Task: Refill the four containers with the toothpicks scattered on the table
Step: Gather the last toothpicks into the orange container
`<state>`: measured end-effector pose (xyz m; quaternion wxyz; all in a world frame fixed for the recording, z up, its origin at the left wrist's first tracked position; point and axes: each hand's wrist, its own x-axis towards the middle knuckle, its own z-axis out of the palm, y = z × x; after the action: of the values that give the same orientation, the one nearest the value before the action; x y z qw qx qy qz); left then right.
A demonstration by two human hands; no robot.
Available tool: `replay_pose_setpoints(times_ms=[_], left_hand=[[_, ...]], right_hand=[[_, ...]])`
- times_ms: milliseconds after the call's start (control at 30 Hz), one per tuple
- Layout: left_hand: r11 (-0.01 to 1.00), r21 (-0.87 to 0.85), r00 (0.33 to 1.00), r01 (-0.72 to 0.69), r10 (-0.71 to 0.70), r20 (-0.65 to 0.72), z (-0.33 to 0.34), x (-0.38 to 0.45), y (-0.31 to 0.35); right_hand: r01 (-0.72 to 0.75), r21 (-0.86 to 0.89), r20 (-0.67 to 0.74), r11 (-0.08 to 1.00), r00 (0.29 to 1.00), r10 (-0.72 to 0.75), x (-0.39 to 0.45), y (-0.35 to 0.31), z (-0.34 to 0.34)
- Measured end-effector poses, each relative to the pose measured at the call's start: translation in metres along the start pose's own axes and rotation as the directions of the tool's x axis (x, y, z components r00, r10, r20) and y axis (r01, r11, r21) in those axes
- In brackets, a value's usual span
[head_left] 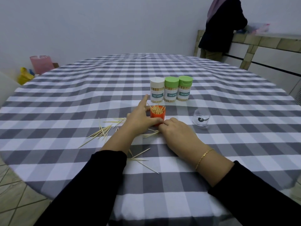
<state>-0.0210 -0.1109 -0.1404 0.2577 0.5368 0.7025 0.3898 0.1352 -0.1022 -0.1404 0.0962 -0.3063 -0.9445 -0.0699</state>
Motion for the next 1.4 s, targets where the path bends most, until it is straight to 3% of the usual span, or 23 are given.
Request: replay_pose_setpoints(times_ms=[200, 267, 367, 433, 533, 600, 700, 967, 1133, 1400], left_hand=[[0.998, -0.063, 1.0, 0.017, -0.017, -0.003, -0.011, -0.006, -0.003], [0.996, -0.08, 1.0, 0.025, -0.024, 0.012, -0.013, -0.007, -0.002], [0.997, -0.066, 0.999, 0.03, -0.029, 0.021, -0.011, -0.007, -0.002], [0.999, -0.048, 1.0, 0.024, -0.023, 0.018, -0.009, -0.007, -0.001], [0.999, -0.036, 1.0, 0.02, -0.019, 0.02, -0.008, -0.006, 0.0], [0.999, -0.028, 1.0, 0.019, -0.019, 0.018, -0.008, -0.006, 0.0], [0.999, -0.031, 1.0, 0.008, -0.008, 0.013, -0.007, -0.007, -0.001], [1.0, 0.025, 1.0, 0.0, 0.0, -0.015, -0.006, -0.005, -0.004], [0.997, 0.069, 0.999, -0.018, 0.02, -0.031, -0.006, -0.006, -0.003], [0.954, 0.286, 0.995, -0.084, 0.097, -0.031, -0.003, -0.016, 0.009]], right_hand=[[-0.226, 0.332, 0.004, 0.916, 0.971, 0.238, 0.012, 0.023, -0.005], [-0.283, 0.577, -0.026, 0.766, 0.931, 0.364, 0.015, 0.028, -0.011], [-0.244, 0.853, -0.029, 0.462, 0.861, 0.508, 0.024, 0.028, -0.019], [-0.212, 0.943, 0.019, 0.257, 0.804, 0.594, 0.035, 0.027, -0.022], [-0.155, 0.982, 0.042, 0.105, 0.729, 0.684, 0.052, 0.024, -0.027], [-0.112, 0.991, 0.027, 0.072, 0.7, 0.714, 0.061, 0.022, -0.029], [-0.081, 0.996, 0.027, 0.044, 0.717, 0.696, 0.066, 0.017, -0.024], [-0.198, 0.977, 0.098, 0.075, 0.738, 0.667, 0.066, 0.008, 0.001], [-0.184, 0.98, 0.092, 0.071, 0.746, 0.66, 0.067, 0.004, 0.009], [-0.233, 0.969, 0.142, 0.086, 0.801, 0.582, 0.063, 0.006, 0.011]])
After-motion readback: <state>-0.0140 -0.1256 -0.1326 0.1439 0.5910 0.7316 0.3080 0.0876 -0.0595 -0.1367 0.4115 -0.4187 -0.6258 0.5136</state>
